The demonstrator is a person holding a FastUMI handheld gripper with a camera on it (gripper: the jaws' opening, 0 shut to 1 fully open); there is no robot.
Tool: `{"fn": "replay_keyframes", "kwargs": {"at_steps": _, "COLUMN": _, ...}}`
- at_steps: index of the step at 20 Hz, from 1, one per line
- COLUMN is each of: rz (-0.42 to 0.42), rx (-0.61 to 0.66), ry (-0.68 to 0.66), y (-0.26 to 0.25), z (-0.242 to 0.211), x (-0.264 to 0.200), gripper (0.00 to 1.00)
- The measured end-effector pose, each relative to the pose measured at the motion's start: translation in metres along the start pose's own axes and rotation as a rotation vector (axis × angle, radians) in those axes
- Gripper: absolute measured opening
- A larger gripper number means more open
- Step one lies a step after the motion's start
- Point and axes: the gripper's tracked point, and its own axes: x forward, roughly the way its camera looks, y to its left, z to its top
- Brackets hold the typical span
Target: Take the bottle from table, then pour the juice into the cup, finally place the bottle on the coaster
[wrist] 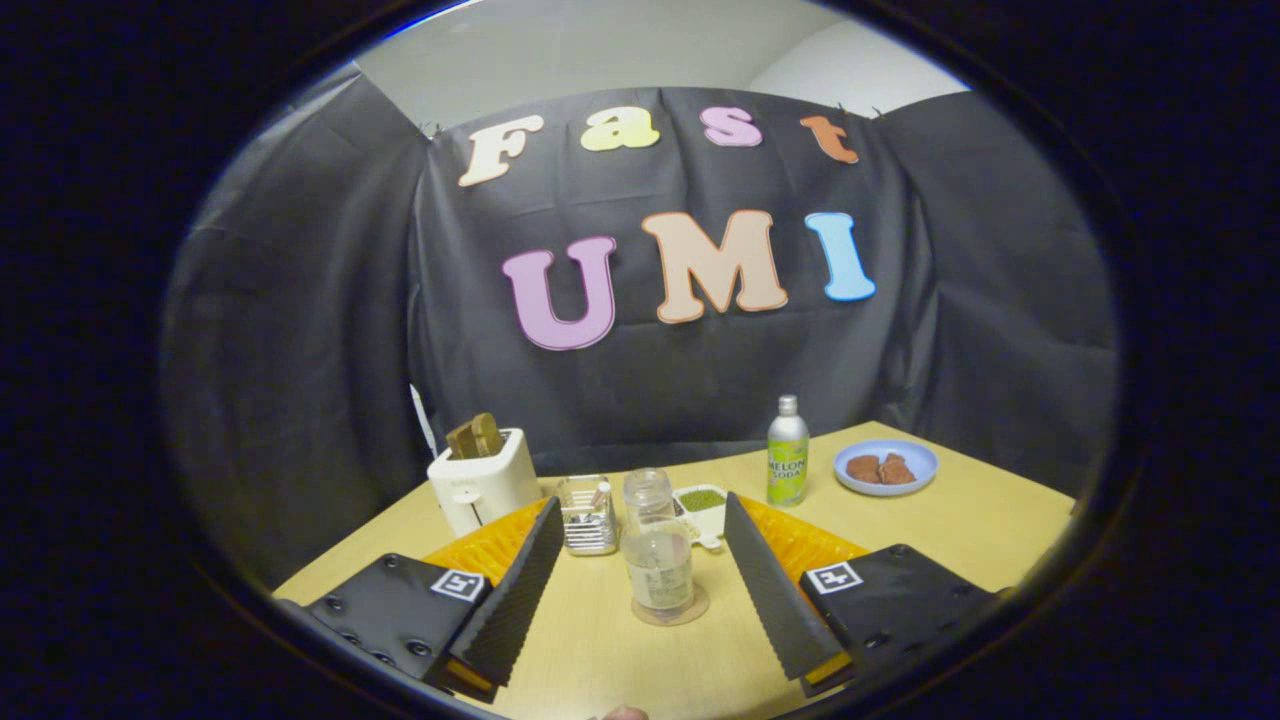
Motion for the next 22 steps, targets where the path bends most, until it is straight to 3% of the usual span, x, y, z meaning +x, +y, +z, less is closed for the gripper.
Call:
{"fn": "replay_keyframes", "kwargs": {"at_steps": 3, "rz": 0.046, "rx": -0.015, "ry": -0.040, "y": 0.013, "z": 0.019, "x": -0.023, "gripper": 1.00}}
{"fn": "replay_keyframes", "kwargs": {"at_steps": 9, "rz": 0.052, "rx": 0.030, "ry": -0.108, "y": 0.018, "z": 0.049, "x": -0.058, "gripper": 1.00}}
{"fn": "replay_keyframes", "kwargs": {"at_steps": 16, "rz": 0.015, "rx": 0.026, "ry": -0.138, "y": 0.011, "z": 0.062, "x": -0.070, "gripper": 1.00}}
{"fn": "replay_keyframes", "kwargs": {"at_steps": 22, "rz": 0.032, "rx": 0.026, "ry": -0.131, "y": 0.026, "z": 0.058, "x": -0.069, "gripper": 0.99}}
